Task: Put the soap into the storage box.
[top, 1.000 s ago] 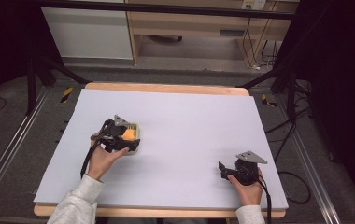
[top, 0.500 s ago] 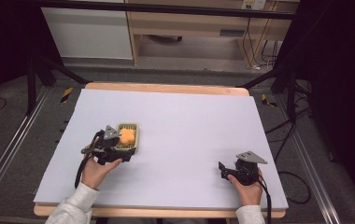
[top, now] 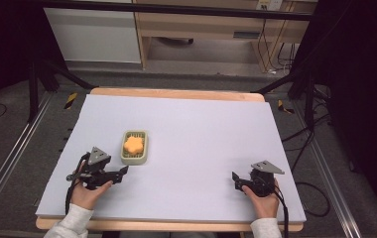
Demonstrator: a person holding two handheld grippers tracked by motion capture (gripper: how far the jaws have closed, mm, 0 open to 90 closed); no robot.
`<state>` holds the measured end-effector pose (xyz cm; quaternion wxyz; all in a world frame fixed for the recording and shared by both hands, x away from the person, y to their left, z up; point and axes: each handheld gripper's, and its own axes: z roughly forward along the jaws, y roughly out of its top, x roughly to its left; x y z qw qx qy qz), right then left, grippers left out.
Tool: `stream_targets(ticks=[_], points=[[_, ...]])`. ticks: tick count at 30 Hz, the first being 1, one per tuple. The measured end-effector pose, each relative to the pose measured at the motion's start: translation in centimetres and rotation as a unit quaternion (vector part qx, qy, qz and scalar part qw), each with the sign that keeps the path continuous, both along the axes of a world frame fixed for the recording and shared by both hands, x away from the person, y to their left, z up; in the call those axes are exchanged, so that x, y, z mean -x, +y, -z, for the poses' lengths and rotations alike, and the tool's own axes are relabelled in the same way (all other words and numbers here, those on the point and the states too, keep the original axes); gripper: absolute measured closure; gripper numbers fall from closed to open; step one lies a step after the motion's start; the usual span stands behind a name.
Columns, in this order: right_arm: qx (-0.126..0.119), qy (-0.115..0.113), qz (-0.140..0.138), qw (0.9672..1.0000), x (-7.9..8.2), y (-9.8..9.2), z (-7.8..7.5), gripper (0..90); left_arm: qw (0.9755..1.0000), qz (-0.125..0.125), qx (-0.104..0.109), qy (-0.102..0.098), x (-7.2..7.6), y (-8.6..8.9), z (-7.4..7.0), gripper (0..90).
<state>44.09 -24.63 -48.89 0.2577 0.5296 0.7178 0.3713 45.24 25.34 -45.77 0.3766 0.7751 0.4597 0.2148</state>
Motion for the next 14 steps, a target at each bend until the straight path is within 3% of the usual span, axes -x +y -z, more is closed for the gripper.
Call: stream_targets(ticks=[10,14], points=[[-0.005,0.008,0.0,1.0,-0.1,0.0,0.0,13.2,0.9988,-0.048,-0.002,0.013,-0.2,3.3,1.2,22.0],[-0.004,0.009,0.0,0.9999,-0.1,0.0,0.0,13.0,0.998,-0.059,0.006,0.021,-0.4,3.6,1.5,21.9]])
